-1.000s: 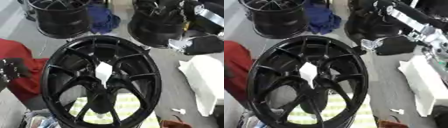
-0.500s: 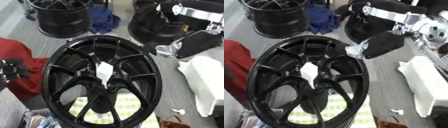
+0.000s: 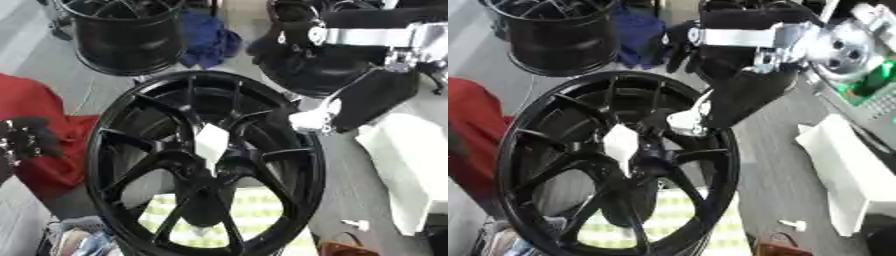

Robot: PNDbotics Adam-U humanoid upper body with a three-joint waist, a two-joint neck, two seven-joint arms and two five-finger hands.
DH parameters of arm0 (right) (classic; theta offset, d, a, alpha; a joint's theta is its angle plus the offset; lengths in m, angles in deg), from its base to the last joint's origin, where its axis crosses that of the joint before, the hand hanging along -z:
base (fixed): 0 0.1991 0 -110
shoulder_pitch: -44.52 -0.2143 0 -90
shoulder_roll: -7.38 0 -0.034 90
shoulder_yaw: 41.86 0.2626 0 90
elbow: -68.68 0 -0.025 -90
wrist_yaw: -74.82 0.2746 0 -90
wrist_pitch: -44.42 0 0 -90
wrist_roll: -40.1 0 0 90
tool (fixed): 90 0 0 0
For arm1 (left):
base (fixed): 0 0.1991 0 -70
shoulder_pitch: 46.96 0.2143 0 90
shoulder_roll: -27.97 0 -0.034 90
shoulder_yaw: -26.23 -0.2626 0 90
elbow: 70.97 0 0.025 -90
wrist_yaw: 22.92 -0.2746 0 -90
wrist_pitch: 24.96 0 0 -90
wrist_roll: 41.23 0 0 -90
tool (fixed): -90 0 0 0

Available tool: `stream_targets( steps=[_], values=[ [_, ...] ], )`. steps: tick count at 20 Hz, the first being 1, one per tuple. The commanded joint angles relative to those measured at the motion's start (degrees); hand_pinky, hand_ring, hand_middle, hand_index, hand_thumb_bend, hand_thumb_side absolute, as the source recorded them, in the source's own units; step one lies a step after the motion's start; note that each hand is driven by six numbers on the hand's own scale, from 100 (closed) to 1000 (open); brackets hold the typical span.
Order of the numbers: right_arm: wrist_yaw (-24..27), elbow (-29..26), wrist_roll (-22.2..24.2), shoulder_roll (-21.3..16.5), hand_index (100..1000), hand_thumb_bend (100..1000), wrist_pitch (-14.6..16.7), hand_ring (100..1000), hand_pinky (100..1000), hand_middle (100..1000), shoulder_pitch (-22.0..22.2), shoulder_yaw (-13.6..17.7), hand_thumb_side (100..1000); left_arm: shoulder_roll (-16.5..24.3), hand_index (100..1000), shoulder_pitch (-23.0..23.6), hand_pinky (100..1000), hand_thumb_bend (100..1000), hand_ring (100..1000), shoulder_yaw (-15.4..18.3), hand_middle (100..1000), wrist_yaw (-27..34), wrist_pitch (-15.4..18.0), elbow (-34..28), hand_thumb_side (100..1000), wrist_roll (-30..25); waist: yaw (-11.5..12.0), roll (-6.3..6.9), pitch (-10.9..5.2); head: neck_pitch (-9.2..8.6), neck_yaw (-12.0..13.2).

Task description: Pull the pin out of the wheel hub.

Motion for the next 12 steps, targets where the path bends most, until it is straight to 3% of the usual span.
stream_targets(
  steps=[1, 12],
  values=[
    [-3.2, 3.64, 3.81, 1.92, 976, 329, -0.79, 873, 841, 886, -1.65, -0.63, 426, 1.32, 819, -0.3, 710, 100, 637, -0.35, 626, 0.05, -0.23, -1.2, 846, -0.04, 0.07, 0.28, -0.8, -0.8, -0.31],
    [-10.22, 15.86, 5.24, 9.63, 976, 330, 3.98, 899, 853, 892, -3.3, -2.4, 447, 1.1, 819, -0.31, 710, 100, 637, -0.52, 626, -0.18, 0.01, -1.03, 851, -0.04, 0.37, 0.45, -0.61, -0.71, -0.6]
  ],
)
